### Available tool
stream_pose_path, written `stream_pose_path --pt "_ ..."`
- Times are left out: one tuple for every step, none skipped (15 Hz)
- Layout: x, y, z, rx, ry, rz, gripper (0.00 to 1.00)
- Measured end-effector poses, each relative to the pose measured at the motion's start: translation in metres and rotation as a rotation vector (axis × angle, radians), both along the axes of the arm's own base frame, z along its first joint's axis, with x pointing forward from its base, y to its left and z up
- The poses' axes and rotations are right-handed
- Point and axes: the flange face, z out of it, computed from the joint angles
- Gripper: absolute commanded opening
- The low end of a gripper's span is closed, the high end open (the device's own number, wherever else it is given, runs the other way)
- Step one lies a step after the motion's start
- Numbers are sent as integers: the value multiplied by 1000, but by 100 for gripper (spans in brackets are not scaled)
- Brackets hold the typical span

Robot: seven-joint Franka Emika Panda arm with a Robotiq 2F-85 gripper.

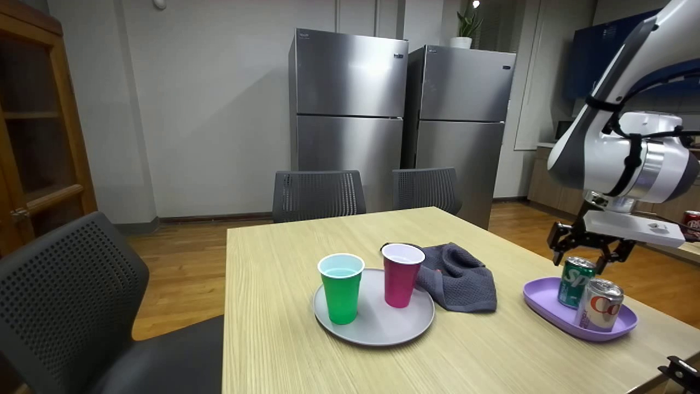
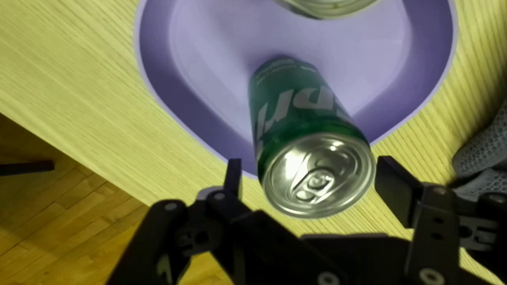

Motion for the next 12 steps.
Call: stream_pose_path --pt "2 -2 3 -2 -6 -2 100" --pt "3 -5 7 -3 -11 -5 100" --pt "3 -8 11 -3 -16 -10 100" --pt "4 -11 16 -1 -20 -15 100" --pt "4 -15 22 1 -26 -21 100" --pt "4 -17 29 4 -33 -24 100" --pt "5 -19 35 8 -40 -26 100" --pt "6 -19 42 13 -48 -27 100" --pt "7 -19 48 21 -53 -26 100" --pt "8 -18 54 31 -56 -24 100" --pt "9 -17 59 43 -58 -21 100" --pt "9 -15 65 57 -59 -15 100"
